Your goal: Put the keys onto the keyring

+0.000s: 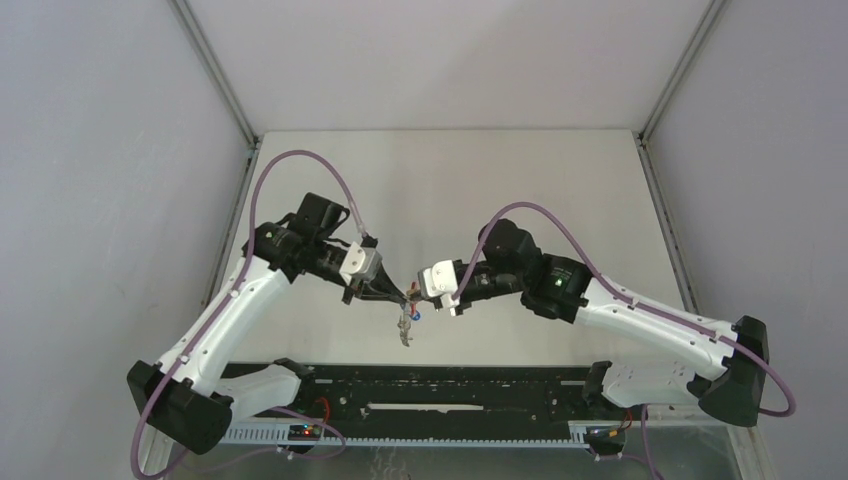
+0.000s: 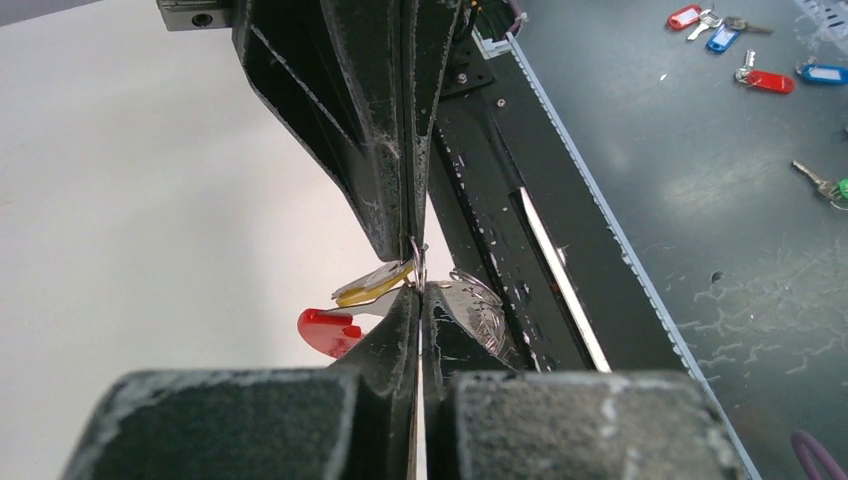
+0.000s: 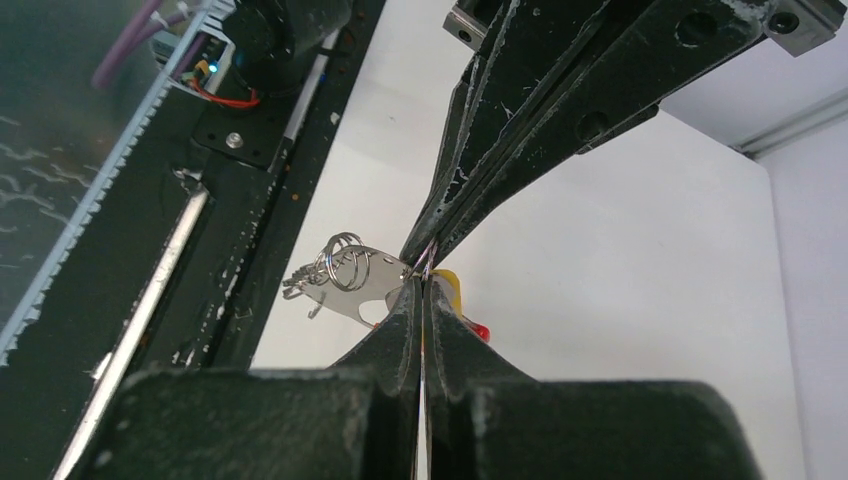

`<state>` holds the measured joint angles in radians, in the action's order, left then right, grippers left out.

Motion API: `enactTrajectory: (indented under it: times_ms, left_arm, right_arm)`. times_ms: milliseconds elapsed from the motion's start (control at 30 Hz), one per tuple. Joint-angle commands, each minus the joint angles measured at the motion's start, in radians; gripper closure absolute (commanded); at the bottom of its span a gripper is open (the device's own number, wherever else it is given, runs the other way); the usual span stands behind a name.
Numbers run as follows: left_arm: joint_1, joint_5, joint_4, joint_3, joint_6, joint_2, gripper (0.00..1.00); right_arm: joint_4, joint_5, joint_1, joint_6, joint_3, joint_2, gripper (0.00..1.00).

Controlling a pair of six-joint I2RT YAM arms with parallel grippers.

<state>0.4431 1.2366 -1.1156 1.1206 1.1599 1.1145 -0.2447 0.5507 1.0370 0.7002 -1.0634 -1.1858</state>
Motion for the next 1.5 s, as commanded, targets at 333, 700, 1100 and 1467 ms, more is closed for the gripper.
enactTrajectory:
  times_ms: [333,700,1100,1467]
  left_arm:
    - [0.02,0.166,-0.009,0.136,-0.102,-0.012,1.0]
    - [0.02,0.21,-0.003,0.158,-0.145,-0.016,1.0]
    - [0.026,0.229,-0.001,0.146,-0.15,-0.022,1.0]
    - [0.029,0.222,0.016,0.134,-0.135,-0.022,1.0]
  right_arm:
    - [0.076,0.25,-0.076,-0.056,-0.063,0.066,1.0]
    - [0.075,0.245,-0.078,-0.045,-0.064,0.084,1.0]
    - [0.178,0.273,-0.083,-0.107,-0.064,0.073,1.0]
    - [0.132,0.299,-0.083,-0.111,-0.12,0.022,1.0]
